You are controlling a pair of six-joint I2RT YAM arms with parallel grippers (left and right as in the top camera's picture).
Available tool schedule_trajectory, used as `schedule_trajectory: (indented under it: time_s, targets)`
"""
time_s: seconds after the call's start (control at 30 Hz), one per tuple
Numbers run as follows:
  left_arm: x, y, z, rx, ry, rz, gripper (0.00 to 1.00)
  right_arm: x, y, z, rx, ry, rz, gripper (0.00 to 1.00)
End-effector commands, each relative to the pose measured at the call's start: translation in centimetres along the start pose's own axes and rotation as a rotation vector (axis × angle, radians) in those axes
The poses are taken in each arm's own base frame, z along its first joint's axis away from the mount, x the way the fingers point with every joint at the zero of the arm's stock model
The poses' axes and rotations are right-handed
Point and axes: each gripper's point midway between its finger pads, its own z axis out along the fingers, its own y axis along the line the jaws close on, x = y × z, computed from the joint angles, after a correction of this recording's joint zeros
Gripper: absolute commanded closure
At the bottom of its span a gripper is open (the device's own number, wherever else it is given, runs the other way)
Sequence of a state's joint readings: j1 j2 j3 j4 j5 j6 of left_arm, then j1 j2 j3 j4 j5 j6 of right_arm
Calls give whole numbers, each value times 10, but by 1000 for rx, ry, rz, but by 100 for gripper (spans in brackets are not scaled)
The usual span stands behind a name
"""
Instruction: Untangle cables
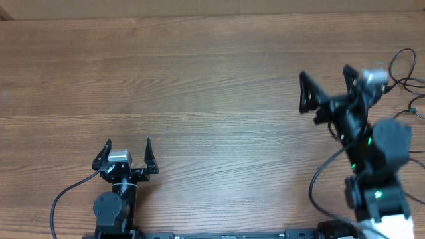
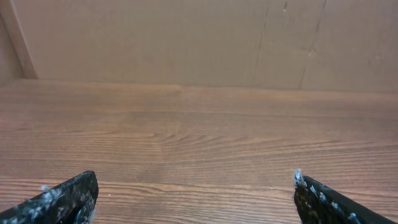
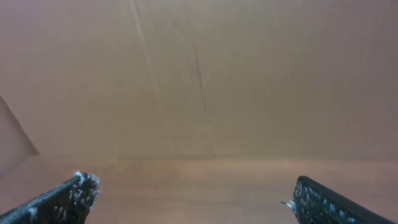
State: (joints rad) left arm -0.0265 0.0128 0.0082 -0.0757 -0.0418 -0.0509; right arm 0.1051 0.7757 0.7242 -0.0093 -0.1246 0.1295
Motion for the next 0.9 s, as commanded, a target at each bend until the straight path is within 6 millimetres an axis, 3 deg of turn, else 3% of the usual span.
schedule_trajectory:
  time_s: [0.0, 0.33, 0.87]
  targets:
    - [-1, 0, 0, -4, -6, -9, 0, 24, -5, -18, 1, -52, -11, 0]
    - [-1, 0, 0, -4, -6, -9, 0, 68, -11, -39, -5, -104, -19, 0]
    - [-1, 0, 0, -4, -6, -9, 0, 102, -20, -59, 18, -127, -20, 0]
